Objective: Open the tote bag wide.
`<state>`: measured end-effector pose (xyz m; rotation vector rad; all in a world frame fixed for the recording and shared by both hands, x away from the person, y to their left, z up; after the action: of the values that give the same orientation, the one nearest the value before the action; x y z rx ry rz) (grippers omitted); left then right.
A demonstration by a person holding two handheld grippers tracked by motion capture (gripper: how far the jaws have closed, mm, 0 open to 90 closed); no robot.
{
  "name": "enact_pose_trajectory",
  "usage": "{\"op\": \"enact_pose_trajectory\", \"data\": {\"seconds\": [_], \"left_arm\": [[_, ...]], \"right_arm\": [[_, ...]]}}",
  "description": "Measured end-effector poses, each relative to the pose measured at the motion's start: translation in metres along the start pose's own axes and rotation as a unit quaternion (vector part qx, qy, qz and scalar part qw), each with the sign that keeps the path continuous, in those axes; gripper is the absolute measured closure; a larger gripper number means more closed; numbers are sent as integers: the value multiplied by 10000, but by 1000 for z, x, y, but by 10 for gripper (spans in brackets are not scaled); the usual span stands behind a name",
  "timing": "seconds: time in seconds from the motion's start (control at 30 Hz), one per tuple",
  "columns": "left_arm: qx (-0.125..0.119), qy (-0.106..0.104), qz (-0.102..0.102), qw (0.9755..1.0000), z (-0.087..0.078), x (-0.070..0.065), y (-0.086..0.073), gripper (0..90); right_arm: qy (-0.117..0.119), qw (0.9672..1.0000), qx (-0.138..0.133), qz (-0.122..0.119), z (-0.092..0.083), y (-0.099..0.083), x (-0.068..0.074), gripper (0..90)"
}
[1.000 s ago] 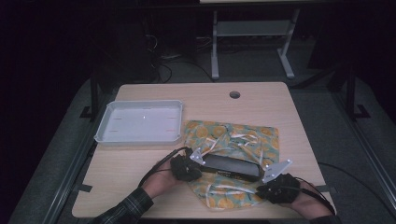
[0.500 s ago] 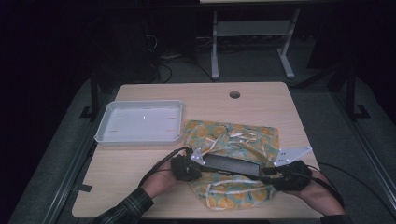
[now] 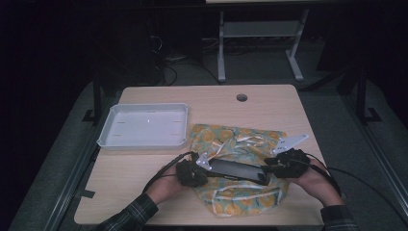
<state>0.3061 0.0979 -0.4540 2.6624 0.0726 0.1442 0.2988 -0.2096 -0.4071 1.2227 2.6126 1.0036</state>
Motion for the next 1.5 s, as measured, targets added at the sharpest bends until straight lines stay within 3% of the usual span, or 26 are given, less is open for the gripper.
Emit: {"op": "enact_pose_trajectory", "data": {"seconds": [0.07, 0.17, 0.37, 0.63, 0.8, 0.9, 1.03, 1.17, 1.27, 1.37, 1.4, 1.5], "left_arm": [[1, 7, 7, 10000, 0, 0, 0, 852], [8, 15, 14, 10000, 0, 0, 0, 852], [23, 19, 10, 10000, 0, -1, 1, 853], [34, 36, 21, 10000, 0, -1, 1, 853], [38, 26, 10, 10000, 0, -2, 1, 854], [41, 42, 24, 10000, 0, -2, 1, 854], [67, -7, 37, 10000, 0, -2, 2, 842], [-105, -68, 45, 9999, -8, -2, 6, 833], [-217, -39, 88, 9997, -19, -1, 9, 821], [-384, -48, 143, 9991, -31, 0, 14, 821], [-492, -35, 61, 9988, -34, -2, 15, 819], [-670, 13, 108, 9977, -44, -1, 21, 810]], "right_arm": [[-27, 9999, 97, 38, 6, 0, -2, 777], [-114, 9999, 26, 38, 7, 1, -6, 890], [-354, 9992, -34, 196, 9, 0, -17, 897], [-487, 9969, 538, 299, 34, -14, -31, 896], [-534, 9956, 730, 263, 44, -19, -32, 896], [-550, 9955, 693, 330, 42, -20, -32, 861], [-524, 9968, 397, 460, 28, -17, -32, 775], [-533, 9974, 117, 463, 11, -12, -28, 736], [-572, 9975, -72, 407, -2, -9, -24, 752], [-502, 9979, -127, 386, -9, -10, -20, 823], [-481, 9982, -98, 355, -10, -11, -18, 843], [-403, 9987, -155, 270, -14, -13, -12, 858]]}}
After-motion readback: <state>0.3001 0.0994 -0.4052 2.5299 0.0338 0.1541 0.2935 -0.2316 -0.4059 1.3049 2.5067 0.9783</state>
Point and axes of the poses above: each handheld gripper's, and its own axes: z roughly forward along the jaws, y roughly out of its top, x roughly to its left, the point moved 1 cm from there along z, roughly forward along the jaws, and after that the axes turned 15 degrees about z, right-handed, at the moved point
